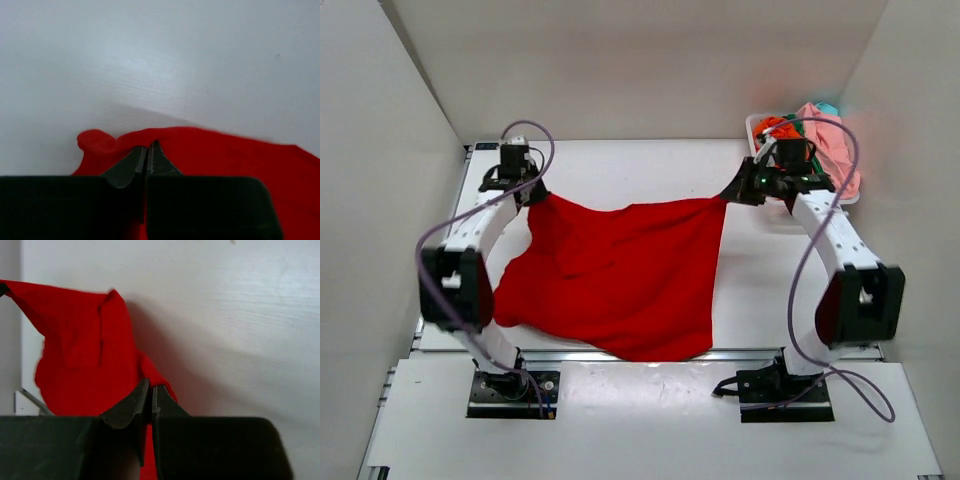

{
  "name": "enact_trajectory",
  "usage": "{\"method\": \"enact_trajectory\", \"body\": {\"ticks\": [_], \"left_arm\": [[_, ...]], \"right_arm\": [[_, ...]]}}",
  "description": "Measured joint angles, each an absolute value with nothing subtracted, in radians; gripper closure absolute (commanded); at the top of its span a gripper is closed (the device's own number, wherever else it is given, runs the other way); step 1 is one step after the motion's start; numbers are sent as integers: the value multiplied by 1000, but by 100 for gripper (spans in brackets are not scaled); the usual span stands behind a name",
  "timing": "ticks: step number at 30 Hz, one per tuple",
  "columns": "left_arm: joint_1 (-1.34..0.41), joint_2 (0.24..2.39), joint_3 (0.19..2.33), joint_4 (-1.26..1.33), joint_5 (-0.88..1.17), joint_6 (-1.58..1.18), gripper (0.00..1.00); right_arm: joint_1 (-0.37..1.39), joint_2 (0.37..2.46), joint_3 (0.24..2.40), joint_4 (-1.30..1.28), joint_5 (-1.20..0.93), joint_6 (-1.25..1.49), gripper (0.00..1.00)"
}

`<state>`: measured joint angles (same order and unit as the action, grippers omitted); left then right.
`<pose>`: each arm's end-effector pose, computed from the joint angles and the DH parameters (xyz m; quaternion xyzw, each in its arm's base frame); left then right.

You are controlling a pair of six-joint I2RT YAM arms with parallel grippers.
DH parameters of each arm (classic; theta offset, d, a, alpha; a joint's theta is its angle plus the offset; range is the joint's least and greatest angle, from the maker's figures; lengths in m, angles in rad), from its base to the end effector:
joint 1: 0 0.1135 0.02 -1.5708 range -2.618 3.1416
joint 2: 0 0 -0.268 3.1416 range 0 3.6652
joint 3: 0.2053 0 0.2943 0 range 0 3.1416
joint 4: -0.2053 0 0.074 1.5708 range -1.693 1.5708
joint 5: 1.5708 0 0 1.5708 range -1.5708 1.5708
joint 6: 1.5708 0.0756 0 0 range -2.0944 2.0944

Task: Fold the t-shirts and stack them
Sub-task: Flatten out the tshirt

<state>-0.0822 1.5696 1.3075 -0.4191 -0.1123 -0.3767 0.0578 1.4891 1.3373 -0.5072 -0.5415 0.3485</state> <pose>0.4286 -0.0268 0.2709 -0.1561 0.8880 -0.0484 0.4299 0.3988 0.0621 0.3114 0.0088 0.8731 0.3208 0.3671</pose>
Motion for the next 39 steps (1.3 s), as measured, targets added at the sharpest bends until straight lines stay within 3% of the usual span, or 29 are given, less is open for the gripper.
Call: {"method": "enact_trajectory", "body": {"ticks": [2,7,16,25,39], "left_arm": [[-66,1712,1304,-413,-54,-386,73],[-38,1810,1263,-384,46,-408,62],[-143,1615,1100,-341,132,-419,59],[-225,1725,1112,-395,125,-427,60],[-221,1729,1089,-465,21,-387,60]], "right_arm": [[63,1576,1329,-503,-508,329,100],[65,1736,1335,-488,-435,288,100],[87,1827,1396,-462,-372,257,100],[113,1827,1394,-436,-375,258,100],[110,1827,1363,-404,-394,268,100]]}}
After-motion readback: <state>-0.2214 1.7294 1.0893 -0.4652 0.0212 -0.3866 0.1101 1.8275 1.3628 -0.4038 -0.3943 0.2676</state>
